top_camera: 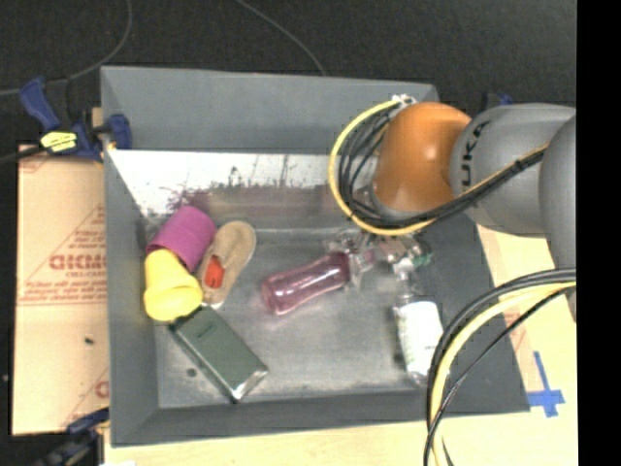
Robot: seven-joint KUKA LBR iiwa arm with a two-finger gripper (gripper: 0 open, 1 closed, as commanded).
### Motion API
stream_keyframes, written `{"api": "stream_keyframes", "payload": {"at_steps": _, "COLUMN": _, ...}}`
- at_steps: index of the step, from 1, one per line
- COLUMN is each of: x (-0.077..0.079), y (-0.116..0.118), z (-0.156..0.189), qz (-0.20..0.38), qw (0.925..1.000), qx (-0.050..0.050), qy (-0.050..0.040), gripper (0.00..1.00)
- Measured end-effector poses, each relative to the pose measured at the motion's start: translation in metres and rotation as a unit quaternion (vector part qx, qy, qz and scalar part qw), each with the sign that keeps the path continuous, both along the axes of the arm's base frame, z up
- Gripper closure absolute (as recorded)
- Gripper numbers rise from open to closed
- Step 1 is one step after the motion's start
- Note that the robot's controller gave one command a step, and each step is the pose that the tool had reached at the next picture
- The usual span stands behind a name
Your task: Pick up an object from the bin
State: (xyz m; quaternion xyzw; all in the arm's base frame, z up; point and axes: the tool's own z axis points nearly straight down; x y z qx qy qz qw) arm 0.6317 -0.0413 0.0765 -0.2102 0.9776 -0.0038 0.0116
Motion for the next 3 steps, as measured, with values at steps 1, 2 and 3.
{"api": "stream_keyframes", "payload": {"at_steps": 1, "x": 0.001, "y": 0.000, "z": 0.021, "qz": 0.000, "qw": 1.0000, "qx": 0.000, "qy": -0.0023, "gripper": 1.00}}
{"api": "stream_keyframes", "payload": {"at_steps": 2, "x": 0.001, "y": -0.001, "z": 0.031, "qz": -0.001, "qw": 1.0000, "qx": 0.000, "qy": -0.0020, "gripper": 1.00}}
{"api": "stream_keyframes", "payload": {"at_steps": 3, "x": 0.001, "y": -0.001, "z": 0.045, "qz": -0.001, "qw": 1.0000, "qx": 0.000, "qy": -0.0022, "gripper": 1.00}}
